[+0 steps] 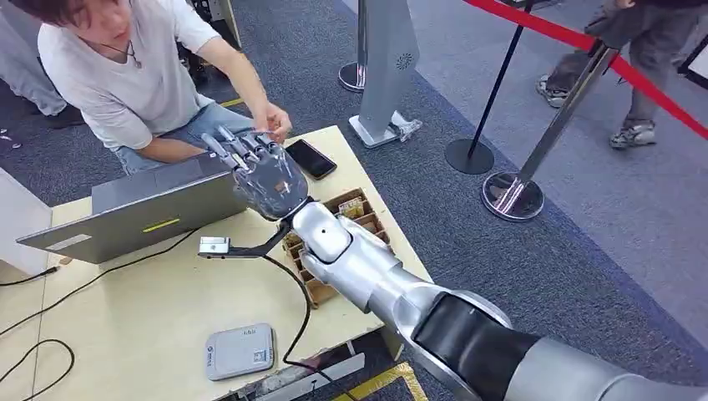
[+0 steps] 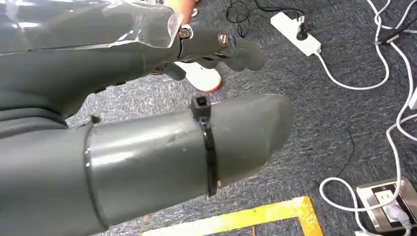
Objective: Pass the card to the sensor for recognition and then transmit it.
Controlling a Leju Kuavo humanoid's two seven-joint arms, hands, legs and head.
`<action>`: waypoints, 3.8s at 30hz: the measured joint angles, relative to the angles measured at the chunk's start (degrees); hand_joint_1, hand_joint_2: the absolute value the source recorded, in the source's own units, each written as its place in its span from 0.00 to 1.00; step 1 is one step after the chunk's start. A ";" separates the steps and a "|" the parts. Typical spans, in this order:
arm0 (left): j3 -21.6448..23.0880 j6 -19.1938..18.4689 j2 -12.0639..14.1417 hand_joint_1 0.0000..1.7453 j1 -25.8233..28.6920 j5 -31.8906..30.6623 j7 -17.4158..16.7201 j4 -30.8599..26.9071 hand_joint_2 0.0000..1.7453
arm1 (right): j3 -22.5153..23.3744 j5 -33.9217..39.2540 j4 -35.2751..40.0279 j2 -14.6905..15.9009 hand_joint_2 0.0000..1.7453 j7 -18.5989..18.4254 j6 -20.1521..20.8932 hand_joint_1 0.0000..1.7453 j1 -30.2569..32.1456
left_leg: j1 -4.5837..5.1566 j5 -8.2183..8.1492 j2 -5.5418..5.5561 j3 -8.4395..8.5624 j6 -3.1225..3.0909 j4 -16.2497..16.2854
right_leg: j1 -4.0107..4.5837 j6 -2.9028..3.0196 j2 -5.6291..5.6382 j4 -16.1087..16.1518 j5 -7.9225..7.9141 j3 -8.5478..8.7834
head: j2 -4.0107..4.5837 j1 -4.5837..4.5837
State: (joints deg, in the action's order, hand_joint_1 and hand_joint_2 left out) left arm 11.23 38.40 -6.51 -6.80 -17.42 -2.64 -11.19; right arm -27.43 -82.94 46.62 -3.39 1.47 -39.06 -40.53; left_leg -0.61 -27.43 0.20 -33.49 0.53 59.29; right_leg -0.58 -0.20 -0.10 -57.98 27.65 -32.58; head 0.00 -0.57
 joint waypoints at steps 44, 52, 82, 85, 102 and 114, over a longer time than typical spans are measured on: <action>-5.40 0.50 0.50 0.00 1.86 0.35 2.23 0.00 0.00 | 1.79 27.71 34.88 21.53 1.00 10.44 6.21 0.00 32.07 | 0.02 -0.03 0.03 -0.02 -0.02 0.01 | -0.01 -0.02 -0.07 0.05 0.02 -0.02 | 0.00 0.00; -5.40 0.41 0.50 0.00 1.76 -0.74 1.97 0.00 0.00 | 3.61 28.76 35.15 23.06 1.00 9.88 6.84 0.00 35.10 | 0.01 -0.03 0.03 -0.02 -0.02 0.01 | -0.01 -0.01 -0.06 0.05 0.01 -0.02 | 0.00 0.00; -5.38 0.17 0.48 0.00 1.57 -1.99 1.03 0.00 0.00 | 6.64 37.19 34.01 23.34 1.00 12.61 17.15 0.00 36.55 | 0.01 -0.03 0.02 -0.02 -0.02 0.01 | -0.01 -0.01 -0.04 0.05 0.01 -0.02 | 0.00 0.00; -5.38 0.15 0.48 0.00 1.57 -1.97 1.05 0.00 0.00 | 6.80 40.51 34.01 23.54 1.00 13.44 21.22 0.00 36.19 | 0.02 -0.03 0.02 -0.03 -0.02 0.01 | -0.01 -0.02 -0.04 0.05 0.01 -0.02 | 0.00 0.00; -5.44 0.15 0.50 0.00 1.58 -1.81 1.20 0.00 0.00 | 7.43 42.33 34.14 24.98 1.00 13.46 27.61 0.15 32.70 | 0.01 -0.02 0.02 -0.02 -0.02 0.01 | -0.01 -0.01 -0.05 0.05 0.01 -0.01 | 0.00 0.00; -5.46 0.15 0.52 0.00 1.57 -2.27 1.03 0.00 0.00 | 7.43 38.27 34.12 25.75 1.00 11.51 27.30 0.23 32.05 | 0.02 -0.02 0.02 -0.02 -0.02 0.01 | -0.01 -0.02 -0.05 0.05 0.01 -0.01 | 0.00 0.00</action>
State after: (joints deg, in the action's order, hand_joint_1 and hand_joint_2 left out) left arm 5.77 38.56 -5.99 -5.23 -19.69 -1.62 -11.19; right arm -20.00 -44.68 80.74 22.36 12.98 -11.76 -8.48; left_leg -0.59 -27.45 0.22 -33.51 0.51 59.30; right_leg -0.59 -0.22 -0.15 -57.93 27.66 -32.59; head 0.00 -0.57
